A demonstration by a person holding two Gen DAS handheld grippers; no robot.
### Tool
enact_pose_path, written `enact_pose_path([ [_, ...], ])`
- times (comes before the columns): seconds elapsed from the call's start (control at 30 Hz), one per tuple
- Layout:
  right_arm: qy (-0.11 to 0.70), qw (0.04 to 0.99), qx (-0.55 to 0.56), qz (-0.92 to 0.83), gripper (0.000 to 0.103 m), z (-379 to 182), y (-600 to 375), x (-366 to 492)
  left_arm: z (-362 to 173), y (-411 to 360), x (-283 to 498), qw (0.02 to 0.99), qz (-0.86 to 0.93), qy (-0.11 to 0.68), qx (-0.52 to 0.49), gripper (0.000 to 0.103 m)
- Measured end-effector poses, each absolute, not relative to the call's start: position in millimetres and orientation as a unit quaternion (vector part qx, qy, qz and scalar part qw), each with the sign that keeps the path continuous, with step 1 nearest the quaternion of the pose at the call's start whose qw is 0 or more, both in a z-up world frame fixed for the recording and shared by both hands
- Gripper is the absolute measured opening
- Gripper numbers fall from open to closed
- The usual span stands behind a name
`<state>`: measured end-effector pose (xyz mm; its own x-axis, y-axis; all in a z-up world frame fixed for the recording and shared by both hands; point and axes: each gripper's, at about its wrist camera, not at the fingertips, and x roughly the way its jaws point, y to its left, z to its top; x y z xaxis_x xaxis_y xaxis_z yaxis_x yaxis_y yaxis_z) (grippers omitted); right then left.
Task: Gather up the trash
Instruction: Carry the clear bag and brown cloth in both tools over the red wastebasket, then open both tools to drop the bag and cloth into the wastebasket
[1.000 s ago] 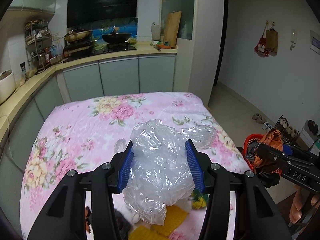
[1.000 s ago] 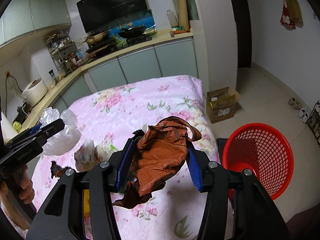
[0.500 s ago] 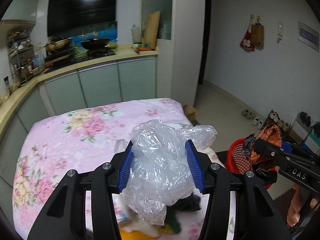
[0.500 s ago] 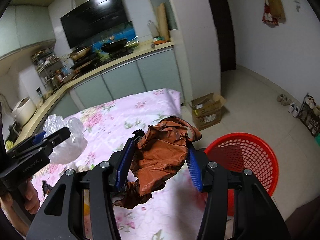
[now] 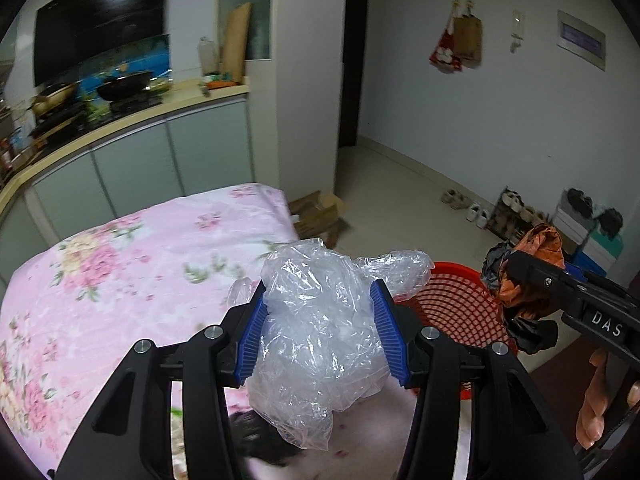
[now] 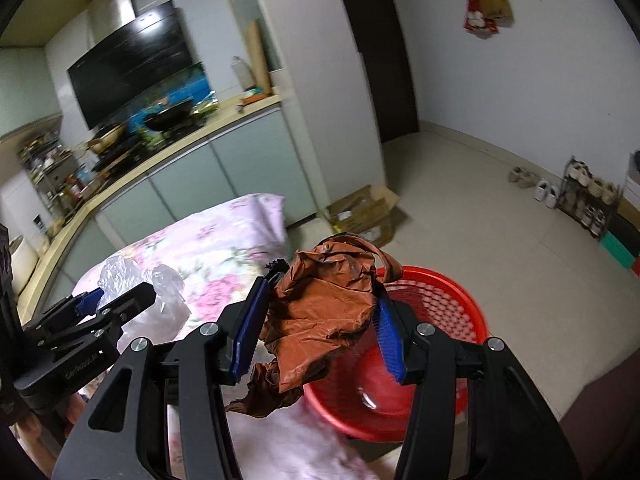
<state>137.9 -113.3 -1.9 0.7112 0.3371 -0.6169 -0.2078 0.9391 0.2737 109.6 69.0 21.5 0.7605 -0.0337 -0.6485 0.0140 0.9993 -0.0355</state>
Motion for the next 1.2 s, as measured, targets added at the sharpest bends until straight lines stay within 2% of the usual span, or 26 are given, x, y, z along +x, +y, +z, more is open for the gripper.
enact_pose_path([
  [0.47, 0.401, 0.906, 0.109, 0.081, 0.049, -48.9, -159.7, 159.3, -33.5, -1.3, 157.2, 0.92, -0.076, 0.384, -0.022, 0.049],
  [1.0, 0.456, 0.88, 0.12, 0.062, 0.05, -97.7, -173.0, 193.7, -84.0, -28.4, 186.8, 0.898, -0.096, 0.429, -0.008, 0.049],
  [1.2, 0.467, 0.869, 0.147, 0.067, 0.059, -105.1, -181.8, 196.5, -88.9, -33.2, 188.6, 0.897, -0.097, 0.432, -0.002, 0.062],
])
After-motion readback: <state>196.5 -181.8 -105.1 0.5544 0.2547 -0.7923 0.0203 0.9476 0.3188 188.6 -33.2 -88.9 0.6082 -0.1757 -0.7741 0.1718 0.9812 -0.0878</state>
